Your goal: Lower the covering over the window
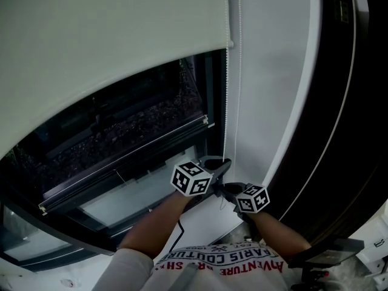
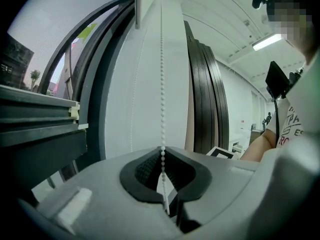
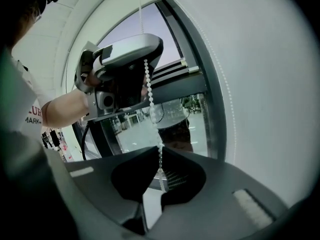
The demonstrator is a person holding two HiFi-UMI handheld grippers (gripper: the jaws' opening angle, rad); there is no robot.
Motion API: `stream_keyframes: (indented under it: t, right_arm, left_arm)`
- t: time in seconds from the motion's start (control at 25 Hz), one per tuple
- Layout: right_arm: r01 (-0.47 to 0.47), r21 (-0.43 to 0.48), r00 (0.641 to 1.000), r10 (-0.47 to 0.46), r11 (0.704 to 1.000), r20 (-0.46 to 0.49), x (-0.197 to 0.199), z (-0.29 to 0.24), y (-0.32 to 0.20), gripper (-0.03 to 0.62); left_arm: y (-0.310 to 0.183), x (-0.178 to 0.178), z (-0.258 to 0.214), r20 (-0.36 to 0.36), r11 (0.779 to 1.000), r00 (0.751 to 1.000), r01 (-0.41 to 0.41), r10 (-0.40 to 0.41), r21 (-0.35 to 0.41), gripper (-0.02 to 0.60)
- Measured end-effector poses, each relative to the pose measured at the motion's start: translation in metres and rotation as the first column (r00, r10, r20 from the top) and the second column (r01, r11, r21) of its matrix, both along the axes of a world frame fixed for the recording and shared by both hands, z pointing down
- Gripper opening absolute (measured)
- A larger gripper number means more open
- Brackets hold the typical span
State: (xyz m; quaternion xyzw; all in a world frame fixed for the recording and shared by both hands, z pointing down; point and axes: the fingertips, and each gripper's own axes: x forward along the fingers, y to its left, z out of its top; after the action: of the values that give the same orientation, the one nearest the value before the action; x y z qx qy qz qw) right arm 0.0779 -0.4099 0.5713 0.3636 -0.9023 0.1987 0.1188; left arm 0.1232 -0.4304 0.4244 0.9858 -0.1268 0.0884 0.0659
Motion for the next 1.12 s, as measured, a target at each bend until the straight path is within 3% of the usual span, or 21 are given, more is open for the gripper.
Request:
stream_keyframes:
  t: [0.36,0.6,0.76,0.88,0.96,1.12]
  right_arm:
    - [-0.002,-0.031,1.0,0.001,1.0,-0.017,-0.003,0.023,0.007,0.018]
    - [0.009,-0.103,0.997,-0.017,0.995,-0.072,-0.002,0.062,0.016,0.018]
    - [0.045,-0.144,0.997,-0.053,0.989,-0.054,-0.006,0.065,0.02,0.02]
    - [0.075,-0.15,0.992,-0.089,0.986,-0.092,-0.005,0.059,0.022,0.027]
    - [0.09,-0.144,0.99,-0.104,0.985,-0.094,-0.002,0.046,0.023,0.109]
    - [0.092,-0.068,0.993,-0.096,0.993,-0.064,0.011,-0.008,0.019,0.163]
  left_arm:
    - [0.004,-0.001,0.023,0.011,0.999,1.0,0.012,-0.012,-0.041,0.002]
    - [0.009,-0.005,0.063,0.085,0.997,0.996,0.024,-0.018,-0.068,0.0]
    - [0.006,-0.011,0.069,0.056,0.995,0.998,0.047,-0.042,-0.087,0.001]
    - [0.003,-0.017,0.066,0.052,0.995,0.997,0.064,-0.06,-0.082,0.001]
    - [0.0,-0.022,0.066,0.053,0.993,0.996,0.078,-0.074,-0.085,0.002]
    - [-0.006,-0.033,0.067,0.049,0.991,0.994,0.102,-0.098,-0.087,0.002]
